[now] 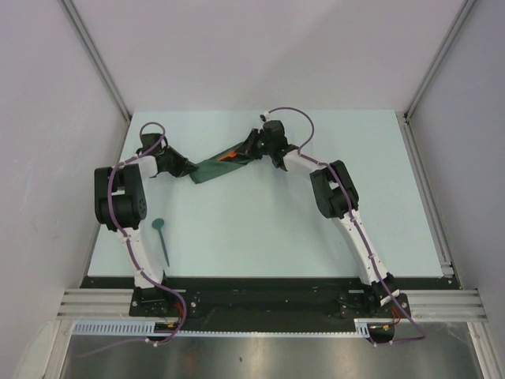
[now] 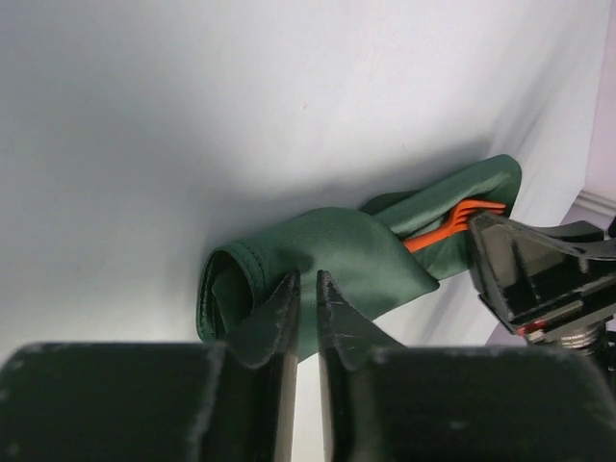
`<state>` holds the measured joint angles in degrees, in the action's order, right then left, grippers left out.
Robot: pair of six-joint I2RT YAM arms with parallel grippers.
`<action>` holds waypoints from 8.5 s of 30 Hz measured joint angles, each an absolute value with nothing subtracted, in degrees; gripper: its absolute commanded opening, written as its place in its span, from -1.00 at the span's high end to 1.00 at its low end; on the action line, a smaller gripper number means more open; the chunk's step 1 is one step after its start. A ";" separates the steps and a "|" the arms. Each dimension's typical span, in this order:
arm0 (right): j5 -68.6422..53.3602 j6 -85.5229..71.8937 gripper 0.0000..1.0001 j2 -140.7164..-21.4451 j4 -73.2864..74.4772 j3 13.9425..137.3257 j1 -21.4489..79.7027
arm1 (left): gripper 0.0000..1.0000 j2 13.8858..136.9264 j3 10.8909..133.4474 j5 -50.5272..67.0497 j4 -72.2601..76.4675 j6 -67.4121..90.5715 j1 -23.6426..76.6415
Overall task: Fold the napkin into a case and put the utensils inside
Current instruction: Insert the fork at the center of the board, then pick up the spoon from the corner of the board, then pass from the left arm to the right, then insert the spoon into the center of the board, then reset both arms
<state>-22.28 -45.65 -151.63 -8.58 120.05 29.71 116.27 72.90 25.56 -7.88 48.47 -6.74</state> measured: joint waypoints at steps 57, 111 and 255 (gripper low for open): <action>-56.25 -34.68 -0.40 -109.19 -22.35 73.21 21.69 | 1.00 80.31 51.27 49.84 -4.23 36.95 6.70; -47.11 -45.19 1.00 -110.76 -41.41 68.25 20.58 | 0.61 87.05 52.95 42.11 5.41 52.69 -0.60; 10.31 -28.67 -0.99 -58.08 19.88 40.80 29.91 | -0.41 65.76 38.28 3.92 8.97 29.26 54.89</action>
